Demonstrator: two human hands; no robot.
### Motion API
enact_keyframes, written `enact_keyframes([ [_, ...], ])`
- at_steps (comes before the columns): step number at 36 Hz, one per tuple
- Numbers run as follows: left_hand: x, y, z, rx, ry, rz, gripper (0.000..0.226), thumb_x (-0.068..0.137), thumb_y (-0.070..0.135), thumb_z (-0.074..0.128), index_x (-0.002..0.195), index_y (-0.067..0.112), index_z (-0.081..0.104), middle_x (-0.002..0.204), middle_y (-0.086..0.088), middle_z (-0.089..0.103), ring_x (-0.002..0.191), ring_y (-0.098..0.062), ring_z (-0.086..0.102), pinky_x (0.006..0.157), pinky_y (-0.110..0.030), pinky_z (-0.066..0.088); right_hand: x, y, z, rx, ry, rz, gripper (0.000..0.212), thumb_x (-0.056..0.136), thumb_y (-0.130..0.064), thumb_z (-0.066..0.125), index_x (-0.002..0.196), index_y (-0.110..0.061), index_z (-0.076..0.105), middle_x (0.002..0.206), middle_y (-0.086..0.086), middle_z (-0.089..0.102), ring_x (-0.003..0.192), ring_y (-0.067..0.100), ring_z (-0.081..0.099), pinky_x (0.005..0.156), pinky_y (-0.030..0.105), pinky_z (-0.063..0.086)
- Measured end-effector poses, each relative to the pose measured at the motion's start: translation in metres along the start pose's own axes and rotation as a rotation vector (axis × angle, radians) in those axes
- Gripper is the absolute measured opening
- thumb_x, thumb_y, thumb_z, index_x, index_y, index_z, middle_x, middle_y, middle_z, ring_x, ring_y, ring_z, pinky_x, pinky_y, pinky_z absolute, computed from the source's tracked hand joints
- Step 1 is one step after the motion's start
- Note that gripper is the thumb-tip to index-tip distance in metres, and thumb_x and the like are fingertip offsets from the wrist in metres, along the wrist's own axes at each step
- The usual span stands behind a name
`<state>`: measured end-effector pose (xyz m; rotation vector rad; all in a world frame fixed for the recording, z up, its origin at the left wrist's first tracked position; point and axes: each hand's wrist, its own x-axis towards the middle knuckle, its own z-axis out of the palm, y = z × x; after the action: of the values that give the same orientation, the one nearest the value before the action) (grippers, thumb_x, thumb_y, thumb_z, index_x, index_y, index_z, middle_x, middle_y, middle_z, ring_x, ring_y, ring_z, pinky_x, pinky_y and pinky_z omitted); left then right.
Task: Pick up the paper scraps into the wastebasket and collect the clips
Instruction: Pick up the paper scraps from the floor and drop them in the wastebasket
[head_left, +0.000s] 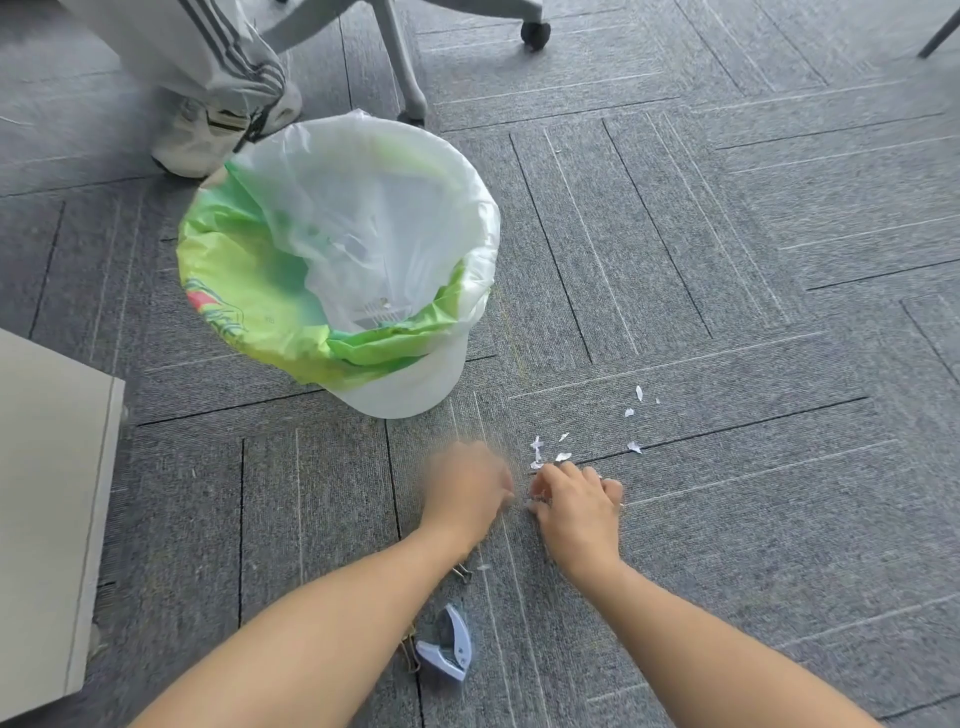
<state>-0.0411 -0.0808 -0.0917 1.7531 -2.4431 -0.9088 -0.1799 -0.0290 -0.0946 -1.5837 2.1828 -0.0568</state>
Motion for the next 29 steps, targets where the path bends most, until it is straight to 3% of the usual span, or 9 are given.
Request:
enact_keyframes([
  [7,0.005,0.000,-0.001,0.017,0.004,-0.035,0.017,0.083,0.048,0.067,0.095,0.040,0.058,0.105,0.019,0.044,0.111,-0.009,0.034,0.101,-0.033,0.022,0.004,-0.002,-0.003,-0.045,-0.028,-0.011,0.014,0.087,-0.042,0.065,0.099,-0.035,0.061,0.104,-0.013,0.057,0.104,0.015,0.047,0.094,0.038,0.029],
  [17,-0.002,0.004,-0.001,0.151,0.031,0.008,0.014,0.088,0.048,0.061,0.097,0.038,0.061,0.106,0.016,0.047,0.109,-0.013,0.037,0.101,-0.038,0.026,0.001,-0.006,-0.001,-0.087,-0.048,-0.010,0.010,0.092,-0.038,0.058,0.101,-0.034,0.059,0.103,-0.011,0.055,0.102,0.015,0.047,0.093,0.037,0.030],
  [25,-0.012,0.009,0.000,0.187,-0.009,0.026,0.013,0.095,0.041,0.051,0.104,0.033,0.056,0.113,0.012,0.050,0.114,-0.015,0.040,0.101,-0.038,0.029,0.000,-0.006,-0.012,-0.032,-0.065,0.003,0.006,0.091,-0.032,0.054,0.092,-0.032,0.060,0.097,-0.012,0.056,0.098,0.013,0.050,0.093,0.035,0.031],
  [29,-0.022,0.010,-0.014,0.093,0.056,0.084,0.005,0.098,0.033,0.049,0.102,0.032,0.051,0.104,0.016,0.051,0.103,-0.010,0.046,0.098,-0.033,0.034,0.000,-0.010,-0.038,0.087,0.010,-0.032,0.004,0.092,-0.028,0.054,0.089,-0.030,0.054,0.092,-0.012,0.057,0.088,0.010,0.053,0.087,0.033,0.035],
])
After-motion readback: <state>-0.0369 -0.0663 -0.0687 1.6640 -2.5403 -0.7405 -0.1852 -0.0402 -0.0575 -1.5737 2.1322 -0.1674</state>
